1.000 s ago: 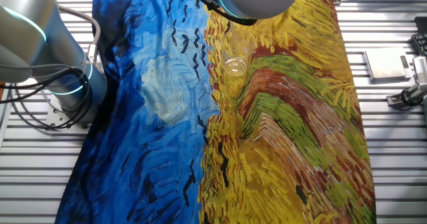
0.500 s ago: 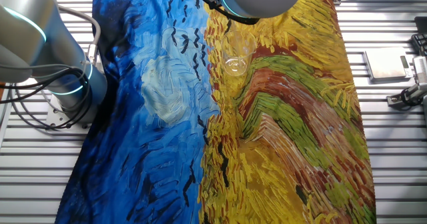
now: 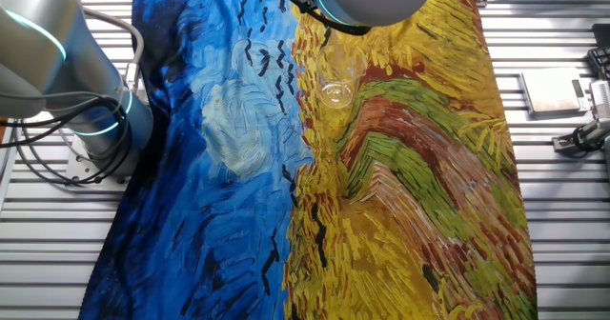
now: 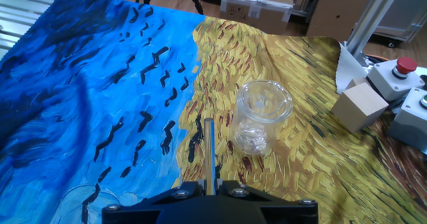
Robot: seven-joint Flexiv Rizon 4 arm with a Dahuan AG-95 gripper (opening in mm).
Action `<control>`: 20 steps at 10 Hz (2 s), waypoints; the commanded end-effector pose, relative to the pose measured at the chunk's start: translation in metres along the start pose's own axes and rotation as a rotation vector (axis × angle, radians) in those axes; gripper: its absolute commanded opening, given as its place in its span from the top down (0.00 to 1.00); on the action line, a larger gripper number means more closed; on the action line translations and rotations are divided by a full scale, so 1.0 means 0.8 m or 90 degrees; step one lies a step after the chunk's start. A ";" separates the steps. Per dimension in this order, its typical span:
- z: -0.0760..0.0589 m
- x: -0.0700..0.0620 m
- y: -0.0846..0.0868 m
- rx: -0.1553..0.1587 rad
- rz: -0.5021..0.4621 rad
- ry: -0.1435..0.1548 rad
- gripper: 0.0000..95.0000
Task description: Stir the beaker with a glass rod
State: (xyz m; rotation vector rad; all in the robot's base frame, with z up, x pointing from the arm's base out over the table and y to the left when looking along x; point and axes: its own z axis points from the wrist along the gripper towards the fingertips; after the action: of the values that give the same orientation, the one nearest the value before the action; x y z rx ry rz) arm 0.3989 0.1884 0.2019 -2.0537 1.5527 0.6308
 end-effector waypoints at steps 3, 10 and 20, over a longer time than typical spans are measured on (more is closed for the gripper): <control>-0.005 0.001 -0.003 0.000 0.001 -0.004 1.00; -0.014 0.002 -0.007 0.002 0.013 -0.018 1.00; -0.025 0.004 -0.008 0.008 0.045 -0.052 1.00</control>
State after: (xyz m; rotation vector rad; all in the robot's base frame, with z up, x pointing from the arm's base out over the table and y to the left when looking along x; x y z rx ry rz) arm 0.4077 0.1745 0.2171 -1.9451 1.5848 0.7192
